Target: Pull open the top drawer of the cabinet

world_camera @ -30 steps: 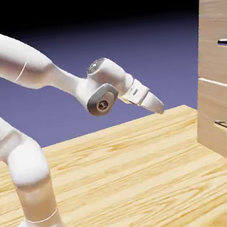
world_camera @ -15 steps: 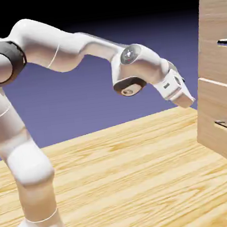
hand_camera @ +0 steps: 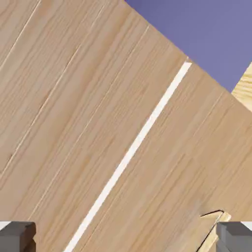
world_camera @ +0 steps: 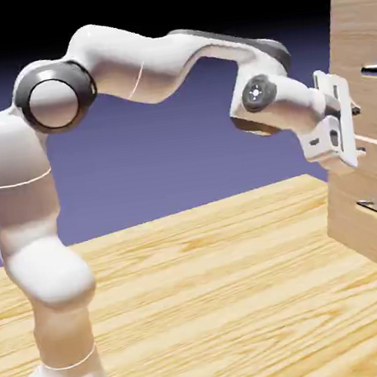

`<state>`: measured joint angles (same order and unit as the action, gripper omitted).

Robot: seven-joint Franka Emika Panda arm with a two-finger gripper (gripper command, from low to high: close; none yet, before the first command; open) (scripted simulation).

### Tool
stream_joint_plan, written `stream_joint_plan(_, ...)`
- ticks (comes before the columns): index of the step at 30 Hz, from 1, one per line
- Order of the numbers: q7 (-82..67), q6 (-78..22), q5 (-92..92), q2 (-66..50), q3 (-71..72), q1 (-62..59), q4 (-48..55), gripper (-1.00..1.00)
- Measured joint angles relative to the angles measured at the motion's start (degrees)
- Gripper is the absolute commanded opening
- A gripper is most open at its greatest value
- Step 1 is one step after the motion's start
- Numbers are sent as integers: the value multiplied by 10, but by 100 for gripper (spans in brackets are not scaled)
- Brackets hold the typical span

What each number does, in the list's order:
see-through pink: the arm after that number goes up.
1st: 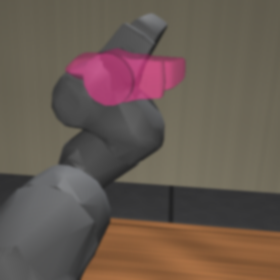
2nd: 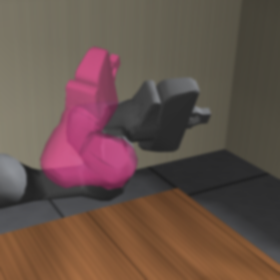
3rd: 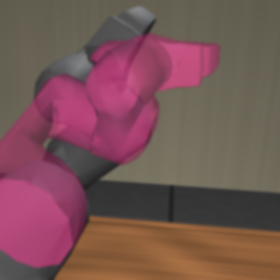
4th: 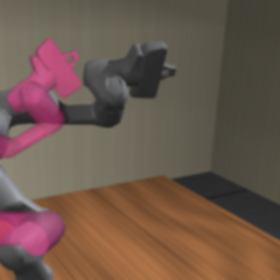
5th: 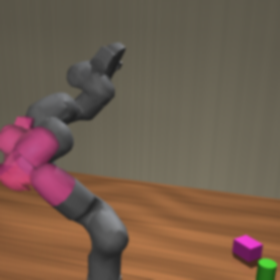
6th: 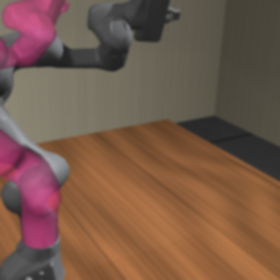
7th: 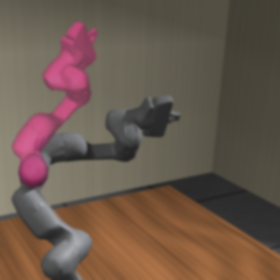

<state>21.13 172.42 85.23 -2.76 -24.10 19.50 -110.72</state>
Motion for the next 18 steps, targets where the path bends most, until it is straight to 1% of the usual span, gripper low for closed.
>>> stream_joint_plan(18, -112, -8, 449, -186, -127, 99, 265, 0)
